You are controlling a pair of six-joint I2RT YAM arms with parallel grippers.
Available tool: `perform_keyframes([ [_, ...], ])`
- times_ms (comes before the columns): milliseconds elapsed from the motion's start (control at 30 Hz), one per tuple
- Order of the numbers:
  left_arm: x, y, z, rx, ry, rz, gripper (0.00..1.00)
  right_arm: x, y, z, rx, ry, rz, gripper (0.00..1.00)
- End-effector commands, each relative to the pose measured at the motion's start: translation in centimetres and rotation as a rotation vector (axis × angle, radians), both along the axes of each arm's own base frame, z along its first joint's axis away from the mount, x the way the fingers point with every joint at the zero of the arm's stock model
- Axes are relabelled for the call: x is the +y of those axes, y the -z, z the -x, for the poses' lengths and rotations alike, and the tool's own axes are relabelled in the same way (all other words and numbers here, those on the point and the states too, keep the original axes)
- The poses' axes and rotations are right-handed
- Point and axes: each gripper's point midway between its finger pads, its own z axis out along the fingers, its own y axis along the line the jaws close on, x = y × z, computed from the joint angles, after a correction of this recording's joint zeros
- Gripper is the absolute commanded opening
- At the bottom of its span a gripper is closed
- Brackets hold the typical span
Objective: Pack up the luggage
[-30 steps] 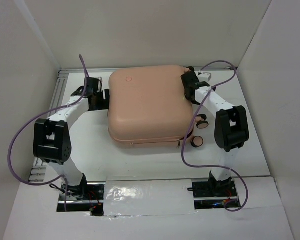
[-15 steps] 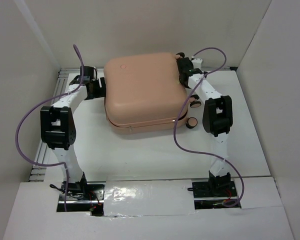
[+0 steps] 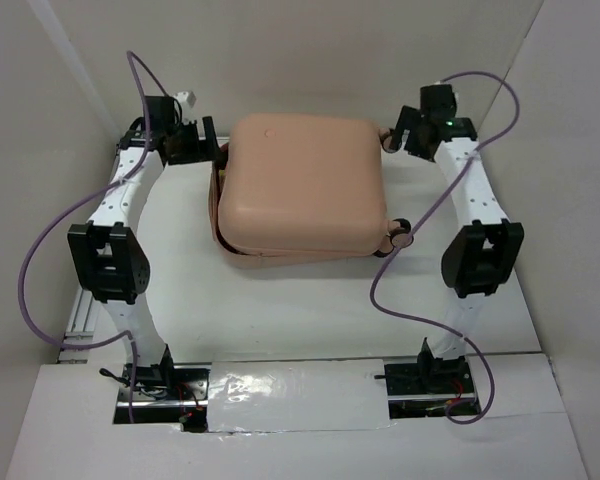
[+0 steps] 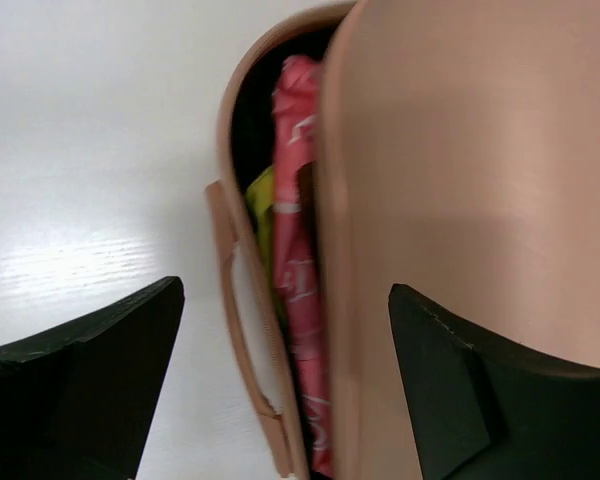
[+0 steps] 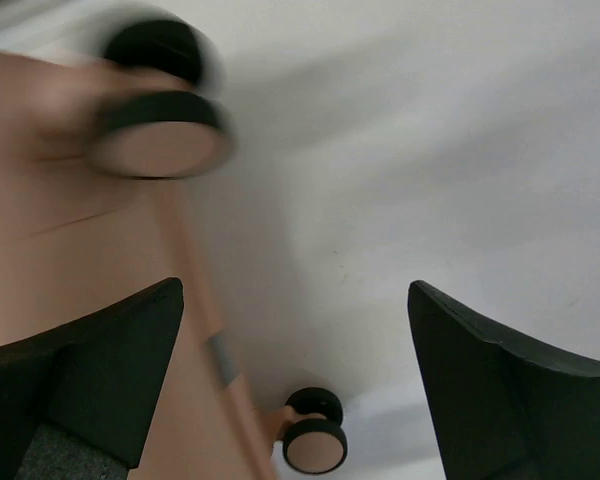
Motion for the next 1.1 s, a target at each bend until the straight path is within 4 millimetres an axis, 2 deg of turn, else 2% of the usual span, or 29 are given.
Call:
perform_keyframes([
  [0, -1.1, -6.3, 0.5, -0.105, 0.026, 0.096, 0.96, 1.0, -5.4, 1.9, -0.068, -0.140, -0.099, 1.00],
  [33, -0.1, -5.8, 0.3, -0.087, -0.002, 0.102, 0.96, 0.4, -5.4, 1.9, -0.068, -0.128, -0.098, 1.00],
  [67, 0.4, -6.5, 0.5, -0.085, -0.011, 0.101, 0.95, 0.3, -5.2, 2.1, -0.054, -0.145, -0.107, 1.00],
  [100, 0.9, -6.3, 0.5, -0.071, -0.021, 0.101, 0.95, -0.2, -5.2, 2.1, -0.054, -0.134, -0.106, 1.00],
  [133, 0.9, -6.1, 0.7, -0.058, -0.022, 0.101, 0.94, -0.2, -6.3, 2.9, -0.077, -0.135, -0.105, 1.00],
  [200, 1.6, -6.5, 1.8, -0.062, -0.046, 0.088, 0.94, 0.1, -7.0, 3.2, -0.114, -0.159, -0.107, 1.00],
  [233, 2.0, -6.0, 2.8, -0.057, -0.067, 0.072, 0.95, -0.3, -5.0, 4.2, -0.076, -0.142, -0.117, 1.00],
  [267, 2.3, -5.3, 3.5, -0.039, -0.080, 0.061, 0.95, -0.3, -5.6, 4.5, -0.090, -0.142, -0.116, 1.00],
  [300, 2.5, -4.7, 3.8, -0.028, -0.103, 0.057, 0.95, -0.4, -4.6, 4.4, -0.077, -0.123, -0.119, 1.00],
  [333, 2.8, -4.0, 4.2, -0.014, -0.127, 0.055, 0.95, -0.6, -2.6, 5.3, -0.033, -0.108, -0.122, 1.00],
  [367, 3.6, -2.9, 4.3, 0.004, -0.152, 0.043, 0.95, -0.6, -1.8, 5.6, -0.022, -0.107, -0.123, 1.00],
  [400, 4.0, -1.5, 5.0, 0.038, -0.180, 0.029, 0.95, -0.8, -0.9, 5.8, -0.006, -0.097, -0.115, 0.99],
  [500, 4.2, 0.8, 6.0, 0.094, -0.188, 0.020, 0.94, -0.9, 2.5, 5.9, 0.050, -0.088, -0.112, 0.96],
  [567, 4.2, 2.0, 5.5, 0.115, -0.188, 0.019, 0.92, -0.5, 3.9, 5.6, 0.073, -0.089, -0.119, 0.95],
  [600, 3.4, 2.5, 5.4, 0.129, -0.168, 0.025, 0.92, 0.4, 5.0, 5.2, 0.091, -0.106, -0.112, 0.95],
  [667, 1.6, 3.5, 5.0, 0.150, -0.124, 0.029, 0.91, 1.6, 5.9, 4.2, 0.102, -0.127, -0.104, 0.94],
  [700, 0.9, 3.5, 4.8, 0.150, -0.109, 0.028, 0.91, 2.8, 6.2, 3.9, 0.107, -0.150, -0.096, 0.94],
  [733, 0.4, 2.6, 4.3, 0.124, -0.103, 0.020, 0.91, 3.3, 6.3, 3.5, 0.109, -0.157, -0.088, 0.94],
  [767, -0.3, 2.8, 4.1, 0.127, -0.088, 0.019, 0.91, 3.7, 5.7, 2.6, 0.088, -0.160, -0.077, 0.94],
  [800, -1.7, 2.9, 4.0, 0.127, -0.059, 0.017, 0.91, 4.9, 6.6, 2.1, 0.104, -0.183, -0.075, 0.94],
  [833, -2.3, 2.1, 3.6, 0.105, -0.051, 0.011, 0.91, 5.2, 6.7, 1.9, 0.112, -0.185, -0.067, 0.94],
  [867, -2.9, 2.2, 3.5, 0.104, -0.043, 0.002, 0.91, 5.8, 5.9, 1.1, 0.086, -0.196, -0.068, 0.94],
  [933, -4.6, 2.2, 3.2, 0.100, -0.013, -0.006, 0.91, 7.1, 6.6, 0.6, 0.102, -0.219, -0.066, 0.94],
  [967, -5.0, 2.0, 3.3, 0.101, -0.004, -0.007, 0.91, 7.3, 6.3, 0.3, 0.094, -0.227, -0.075, 0.94],
  [1000, -5.2, 2.6, 3.3, 0.116, 0.004, -0.001, 0.89, 8.0, 5.3, -0.2, 0.067, -0.239, -0.076, 0.94],
  [1067, -6.7, 2.1, 3.7, 0.107, 0.041, 0.008, 0.89, 8.6, 5.5, -0.3, 0.070, -0.250, -0.075, 0.94],
])
